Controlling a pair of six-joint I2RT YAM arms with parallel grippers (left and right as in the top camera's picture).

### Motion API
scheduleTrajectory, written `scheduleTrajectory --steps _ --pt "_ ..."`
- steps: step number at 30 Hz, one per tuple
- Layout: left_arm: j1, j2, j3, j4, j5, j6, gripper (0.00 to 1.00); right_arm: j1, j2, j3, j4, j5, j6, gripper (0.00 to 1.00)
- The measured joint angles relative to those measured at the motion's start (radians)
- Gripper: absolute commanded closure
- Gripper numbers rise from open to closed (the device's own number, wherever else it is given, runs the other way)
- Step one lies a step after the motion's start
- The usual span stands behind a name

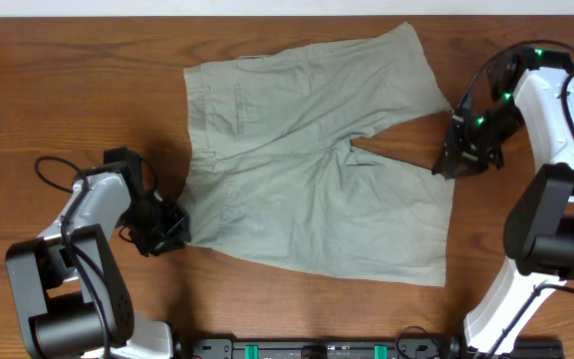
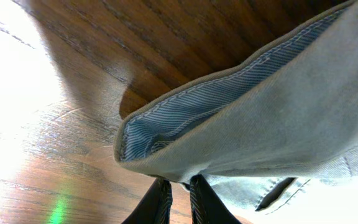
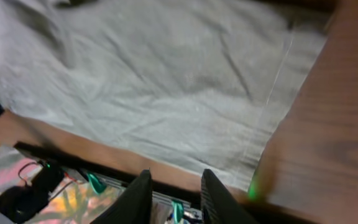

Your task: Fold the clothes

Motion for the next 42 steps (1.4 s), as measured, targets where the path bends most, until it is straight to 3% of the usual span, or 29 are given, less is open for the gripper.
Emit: scheduleTrajectory --steps 5,9,13,15,20,25,37,39,42 --pt "0.000 0.000 0.000 0.000 0.000 0.018 0.85 0.001 -0.158 -0.163 0.060 0.041 0.012 0.69" --pt "0.000 0.000 0.000 0.002 0.000 0.022 0.84 0.001 -0.412 -0.339 0.167 0.089 0.095 0.46" --pt "0.000 0.000 -0.001 0.002 0.000 0.029 0.83 0.002 -0.652 -0.563 0.244 0.130 0.237 0.35" --pt "0.000 0.000 -0.002 0.003 0.000 0.033 0.83 0.001 -0.706 -0.667 0.273 0.138 0.322 0.35" --pt "0.000 0.000 -0.003 0.012 0.000 0.036 0.83 0.002 -0.713 -0.969 0.411 0.103 0.491 0.38" --pt "0.000 0.000 -0.003 0.012 0.000 0.037 0.83 0.002 -0.684 -1.130 0.560 0.054 0.545 0.42" --pt "0.000 0.000 -0.003 0.011 0.000 0.037 0.83 0.002 -0.653 -1.150 0.725 0.057 0.622 0.66" --pt "0.000 0.000 -0.003 0.011 0.000 0.037 0.83 0.002 -0.653 -1.151 0.722 0.066 0.629 0.79" --pt "0.000 0.000 -0.003 0.011 0.000 0.037 0.83 0.002 -0.653 -1.151 0.720 0.076 0.639 0.90"
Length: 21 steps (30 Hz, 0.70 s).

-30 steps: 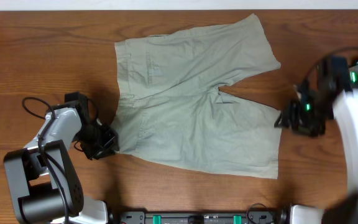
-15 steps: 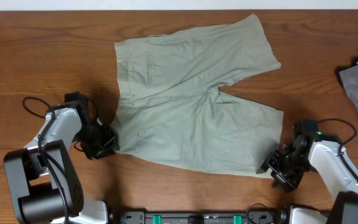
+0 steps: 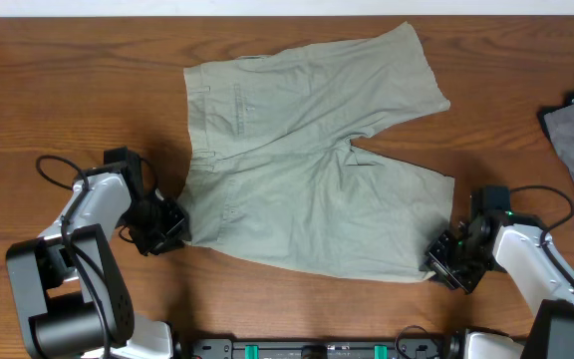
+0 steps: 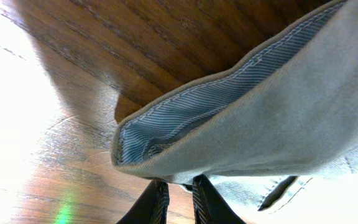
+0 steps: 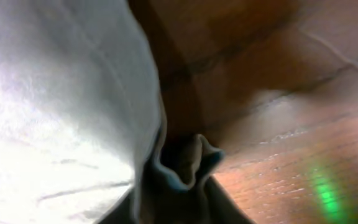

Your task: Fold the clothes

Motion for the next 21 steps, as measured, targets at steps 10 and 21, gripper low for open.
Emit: scheduleTrajectory --steps 10,21 --pt "0.000 -0.001 0.000 -0.001 0.004 0.042 0.89 0.000 0.005 0.164 -0.134 0.028 -0.099 0.99" --pt "0.000 -0.183 -0.001 0.002 0.008 0.102 0.94 0.000 0.005 0.521 -0.243 0.126 -0.216 0.99"
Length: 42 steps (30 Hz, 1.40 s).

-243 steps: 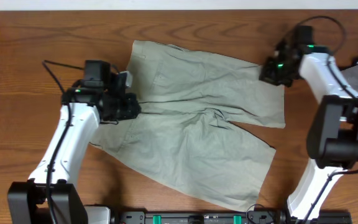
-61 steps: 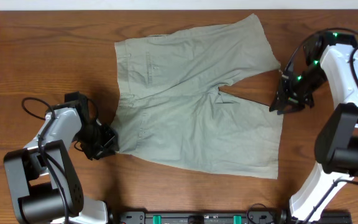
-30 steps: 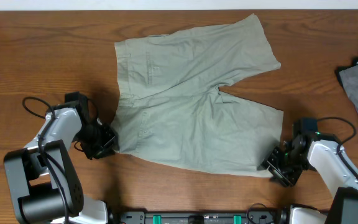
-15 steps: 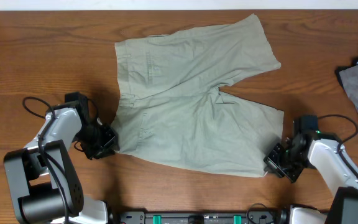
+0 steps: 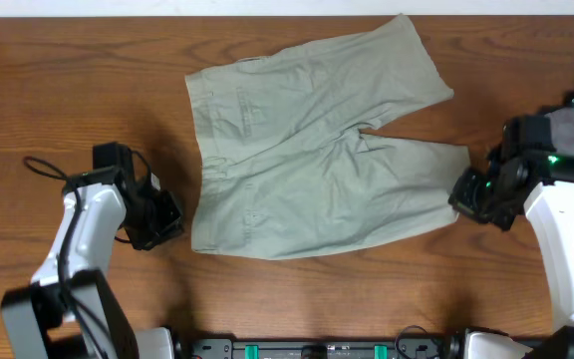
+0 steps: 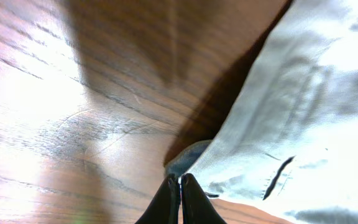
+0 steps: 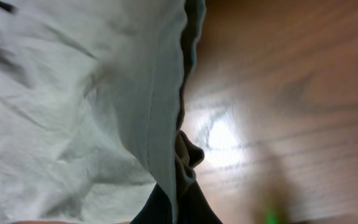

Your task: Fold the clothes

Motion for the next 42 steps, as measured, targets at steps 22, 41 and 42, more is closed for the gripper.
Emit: scheduleTrajectory --steps 22,41,42 --pt "-0.033 -0.045 -0.297 0.169 0.212 -0.227 0.52 0.000 0.000 0.014 0.046 0.010 -0.026 0.99" --pt "-0.171 -0.050 -0.298 0.291 0.150 -0.336 0.94 0.000 0.000 0.014 0.084 0.021 -0.026 0.99" --pt "-0.173 -0.050 -0.293 0.269 0.147 -0.336 0.94 0.000 0.000 0.014 0.085 0.024 -0.026 0.99"
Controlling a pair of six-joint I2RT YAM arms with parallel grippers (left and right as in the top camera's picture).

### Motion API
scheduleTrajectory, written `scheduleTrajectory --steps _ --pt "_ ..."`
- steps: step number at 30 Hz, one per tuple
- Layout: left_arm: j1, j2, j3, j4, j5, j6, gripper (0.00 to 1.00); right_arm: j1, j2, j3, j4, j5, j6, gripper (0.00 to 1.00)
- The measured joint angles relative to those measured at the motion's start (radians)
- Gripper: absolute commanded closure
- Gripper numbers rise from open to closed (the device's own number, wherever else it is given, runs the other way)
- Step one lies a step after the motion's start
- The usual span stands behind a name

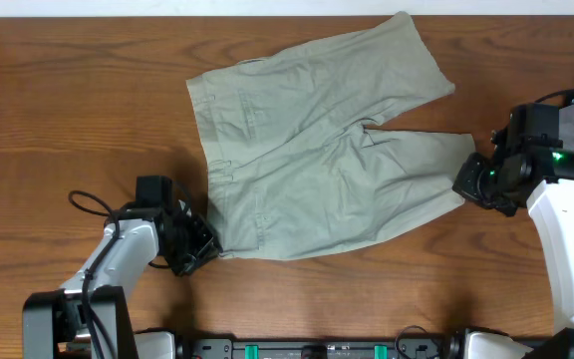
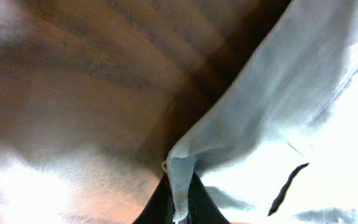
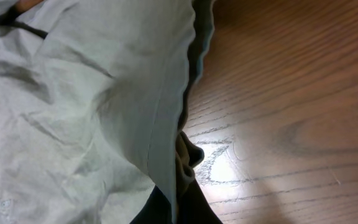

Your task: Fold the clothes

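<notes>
Pale green shorts (image 1: 317, 150) lie spread on the brown table, waistband to the left, legs to the right. My left gripper (image 1: 199, 249) is shut on the shorts' near left waistband corner (image 2: 180, 171). My right gripper (image 1: 469, 184) is shut on the hem corner of the near leg (image 3: 182, 149) at the right. The near edge of the shorts is drawn up off the front of the table. The far leg (image 1: 397, 60) lies flat toward the back.
A dark grey garment and a white one lie at the table's right edge, behind my right arm. Bare wood (image 1: 68, 100) stretches to the left of the shorts and along the front.
My left gripper has moved right and toward the front with the waistband corner. The near leg's hem and my right gripper have shifted only slightly.
The shorts lay flat, my left gripper at the waistband corner and the right one open by the crotch. The right gripper then stood at the near leg's hem corner. Both later held their corners, with the near edge carried back from the front.
</notes>
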Motion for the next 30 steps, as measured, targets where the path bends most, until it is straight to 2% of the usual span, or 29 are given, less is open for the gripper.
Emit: scheduleTrajectory --steps 3,7,11,14,17,21,25,30 --pt "-0.001 -0.004 0.029 -0.119 -0.006 0.013 0.94 0.000 0.000 0.002 -0.006 0.009 0.000 0.99" --pt "-0.001 -0.072 0.101 -0.363 -0.010 0.051 0.94 -0.001 0.002 0.050 -0.081 0.019 0.000 0.99" --pt "-0.001 -0.257 0.146 -0.566 -0.009 0.072 0.94 -0.011 0.003 0.196 -0.202 0.030 -0.001 0.99" --pt "-0.003 -0.414 0.154 -0.659 -0.006 0.072 0.94 -0.023 0.003 0.315 -0.264 0.033 -0.001 0.99" --pt "-0.005 -0.570 0.169 -0.685 0.011 0.068 0.94 -0.026 0.003 0.420 -0.263 0.019 0.000 0.99" --pt "-0.007 -0.640 0.228 -0.660 0.028 0.068 0.94 -0.025 0.008 0.488 -0.187 -0.008 0.004 0.99" --pt "-0.010 -0.599 0.303 -0.610 0.023 0.085 0.94 -0.025 0.063 0.513 -0.099 -0.048 0.009 0.99" --pt "-0.011 -0.437 0.405 -0.541 -0.040 0.153 0.94 -0.025 0.229 0.513 0.029 -0.135 0.009 0.99"
